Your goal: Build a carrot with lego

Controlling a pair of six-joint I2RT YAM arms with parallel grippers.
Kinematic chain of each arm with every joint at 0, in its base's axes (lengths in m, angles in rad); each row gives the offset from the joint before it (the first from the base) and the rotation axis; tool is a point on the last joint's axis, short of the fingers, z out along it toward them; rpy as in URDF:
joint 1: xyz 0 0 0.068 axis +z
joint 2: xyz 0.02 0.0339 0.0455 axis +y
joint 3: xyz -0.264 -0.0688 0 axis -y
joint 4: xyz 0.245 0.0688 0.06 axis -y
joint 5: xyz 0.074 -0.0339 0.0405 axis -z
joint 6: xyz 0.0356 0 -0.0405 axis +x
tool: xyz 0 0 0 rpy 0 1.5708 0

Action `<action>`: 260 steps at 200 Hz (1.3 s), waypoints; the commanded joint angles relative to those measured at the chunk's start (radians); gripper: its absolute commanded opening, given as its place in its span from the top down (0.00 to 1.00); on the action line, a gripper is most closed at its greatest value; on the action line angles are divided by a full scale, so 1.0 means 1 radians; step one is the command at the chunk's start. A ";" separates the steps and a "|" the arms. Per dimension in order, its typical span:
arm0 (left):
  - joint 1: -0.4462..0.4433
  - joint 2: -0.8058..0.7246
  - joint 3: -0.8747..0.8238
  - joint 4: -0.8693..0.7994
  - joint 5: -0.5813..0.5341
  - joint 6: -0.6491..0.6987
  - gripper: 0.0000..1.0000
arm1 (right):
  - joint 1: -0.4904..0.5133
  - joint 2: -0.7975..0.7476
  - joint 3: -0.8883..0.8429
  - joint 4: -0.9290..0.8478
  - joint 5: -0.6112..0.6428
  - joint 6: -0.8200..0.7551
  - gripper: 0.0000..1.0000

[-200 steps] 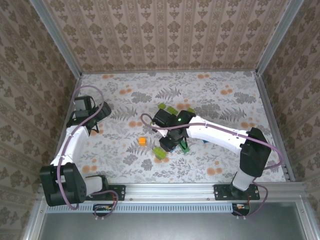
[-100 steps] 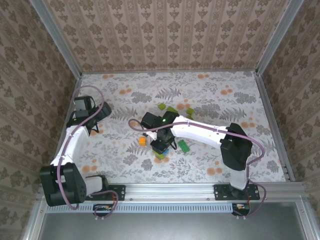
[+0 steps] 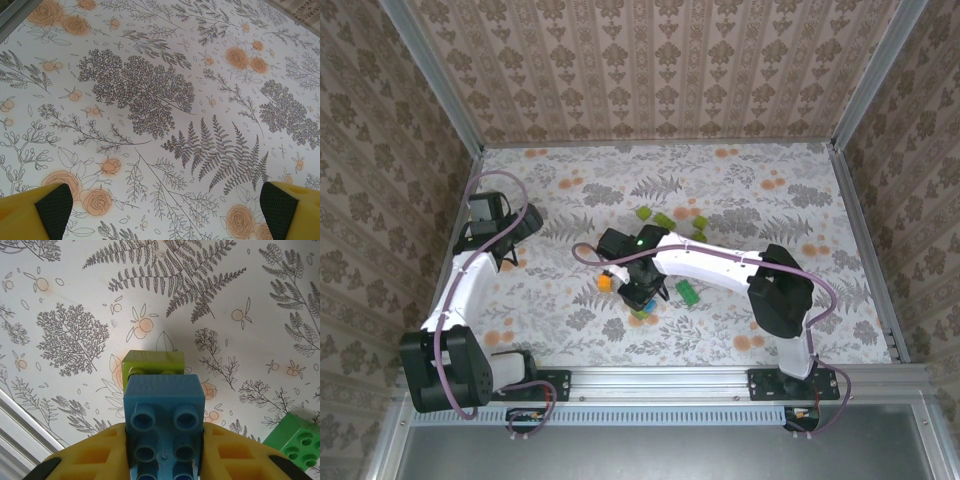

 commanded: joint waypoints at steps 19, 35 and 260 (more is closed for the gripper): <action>-0.010 0.001 0.033 -0.017 0.009 0.018 0.00 | 0.005 0.024 0.035 -0.033 0.000 -0.022 0.69; -0.012 0.003 0.033 -0.016 0.012 0.019 0.00 | 0.007 0.029 0.039 -0.034 -0.002 -0.023 0.69; -0.014 0.004 0.035 -0.015 0.010 0.020 0.00 | 0.030 0.076 -0.030 -0.021 -0.025 0.006 0.69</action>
